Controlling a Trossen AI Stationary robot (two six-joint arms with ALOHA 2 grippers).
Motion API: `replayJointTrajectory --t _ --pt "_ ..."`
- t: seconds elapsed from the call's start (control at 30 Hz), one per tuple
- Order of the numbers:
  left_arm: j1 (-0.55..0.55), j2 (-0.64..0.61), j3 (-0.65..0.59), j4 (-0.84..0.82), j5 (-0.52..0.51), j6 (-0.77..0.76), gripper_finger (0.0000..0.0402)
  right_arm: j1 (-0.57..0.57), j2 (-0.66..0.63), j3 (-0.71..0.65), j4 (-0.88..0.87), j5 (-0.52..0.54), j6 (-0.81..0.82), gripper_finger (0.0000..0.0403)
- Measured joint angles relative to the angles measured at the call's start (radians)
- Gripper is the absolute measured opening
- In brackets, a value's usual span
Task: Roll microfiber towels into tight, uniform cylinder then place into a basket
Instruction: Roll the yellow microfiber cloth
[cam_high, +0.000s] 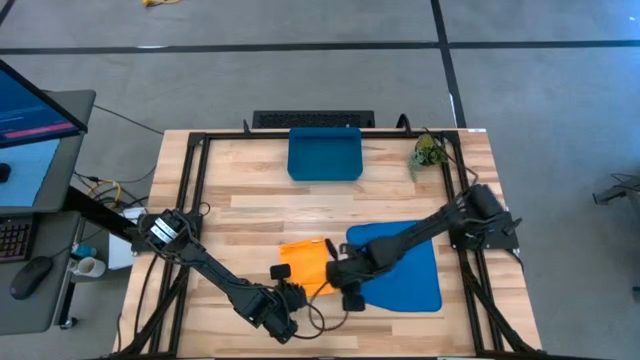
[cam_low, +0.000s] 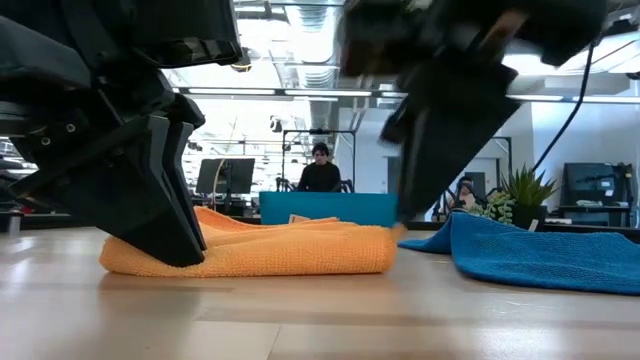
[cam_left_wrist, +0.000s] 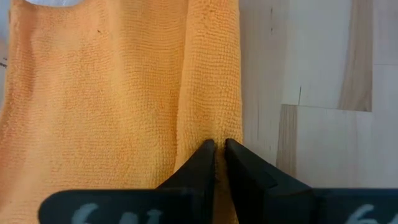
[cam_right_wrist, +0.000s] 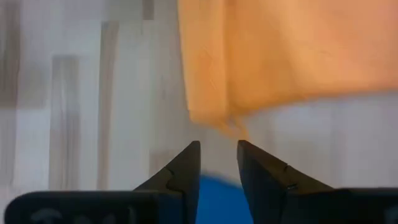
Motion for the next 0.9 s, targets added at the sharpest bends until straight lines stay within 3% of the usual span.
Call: replayJointTrajectory --t 0.2,0.47,0.63,0.9 --pt "-0.001 0.000 0.000 0.000 0.000 0.000 0.0031 0.122 -0.135 -0.029 -0.085 0.206 0.002 0.0128" --pt "-0.002 0.000 -0.001 -0.001 -0.001 0.000 0.0031 0.329 -0.150 -0.095 0.095 0.592 -0.052 0.0128" --pt "-0.002 0.000 -0.001 0.000 -0.001 0.000 0.0031 0.349 -0.089 -0.098 0.178 0.632 -0.189 0.0128" --pt "-0.002 0.000 -0.002 0.002 -0.002 0.002 0.0031 0.276 0.026 -0.090 0.347 0.631 -0.328 0.0142"
